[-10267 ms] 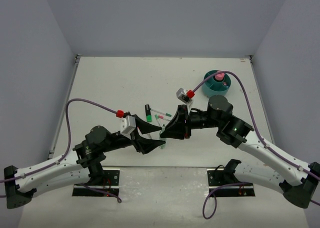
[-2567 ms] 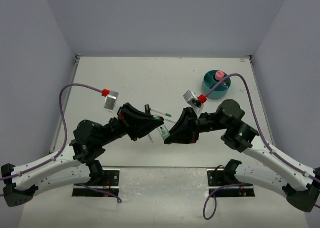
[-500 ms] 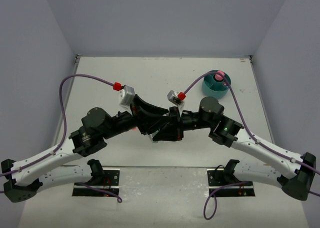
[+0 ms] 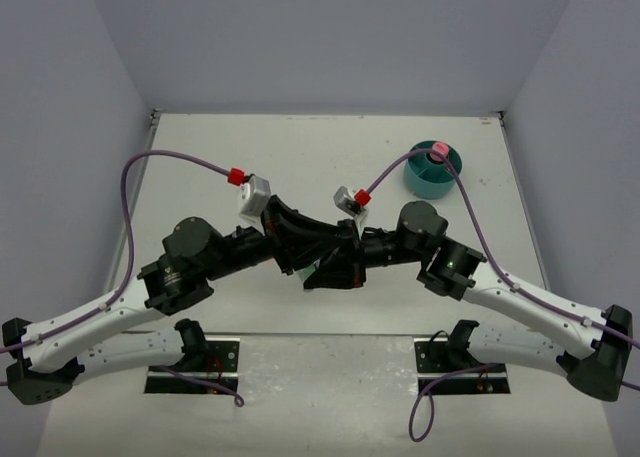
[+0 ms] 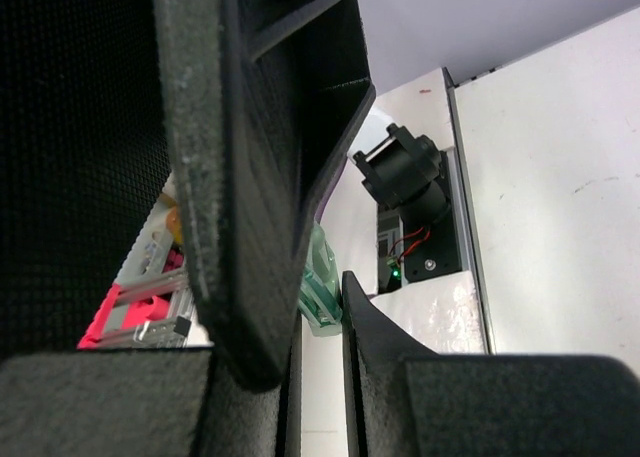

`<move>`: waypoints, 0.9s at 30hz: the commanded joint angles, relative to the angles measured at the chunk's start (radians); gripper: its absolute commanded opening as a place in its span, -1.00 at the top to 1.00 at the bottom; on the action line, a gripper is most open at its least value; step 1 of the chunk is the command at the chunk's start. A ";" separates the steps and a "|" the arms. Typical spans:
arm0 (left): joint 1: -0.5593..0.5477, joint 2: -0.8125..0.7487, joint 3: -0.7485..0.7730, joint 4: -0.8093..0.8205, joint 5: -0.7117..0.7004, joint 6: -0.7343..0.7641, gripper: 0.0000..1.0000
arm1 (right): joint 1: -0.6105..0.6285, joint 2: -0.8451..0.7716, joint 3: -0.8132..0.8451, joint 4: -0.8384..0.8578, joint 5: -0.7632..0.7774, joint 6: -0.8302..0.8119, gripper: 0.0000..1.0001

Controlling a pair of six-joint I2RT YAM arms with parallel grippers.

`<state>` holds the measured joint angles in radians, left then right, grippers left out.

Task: Sort the stationery into containers
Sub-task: Close the pen cap on the pen.

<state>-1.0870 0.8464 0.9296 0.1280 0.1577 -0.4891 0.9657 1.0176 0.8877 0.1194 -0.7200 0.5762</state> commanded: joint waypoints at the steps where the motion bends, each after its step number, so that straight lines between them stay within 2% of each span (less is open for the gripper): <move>1: -0.002 -0.033 -0.037 -0.039 -0.055 -0.014 0.69 | -0.012 -0.051 0.026 0.075 0.111 -0.009 1.00; 4: -0.002 -0.046 -0.055 -0.045 -0.078 -0.013 0.83 | -0.012 -0.064 0.031 0.070 0.118 -0.012 1.00; 10: -0.002 -0.058 -0.086 -0.073 -0.167 -0.019 0.95 | -0.012 -0.092 0.034 0.065 0.123 -0.033 1.00; 14: -0.002 -0.067 -0.103 -0.106 -0.282 -0.036 0.96 | -0.012 -0.108 0.032 0.069 0.120 -0.045 1.00; 20: -0.002 -0.067 -0.129 -0.084 -0.270 -0.036 1.00 | -0.012 -0.139 0.014 0.092 0.142 -0.036 1.00; 27: -0.002 -0.078 -0.199 -0.064 -0.326 -0.077 1.00 | -0.012 -0.217 -0.052 0.195 0.186 -0.018 1.00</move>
<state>-1.1173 0.8074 0.7978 0.2134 0.0541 -0.5605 0.9787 0.9679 0.8275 0.0460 -0.6532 0.5849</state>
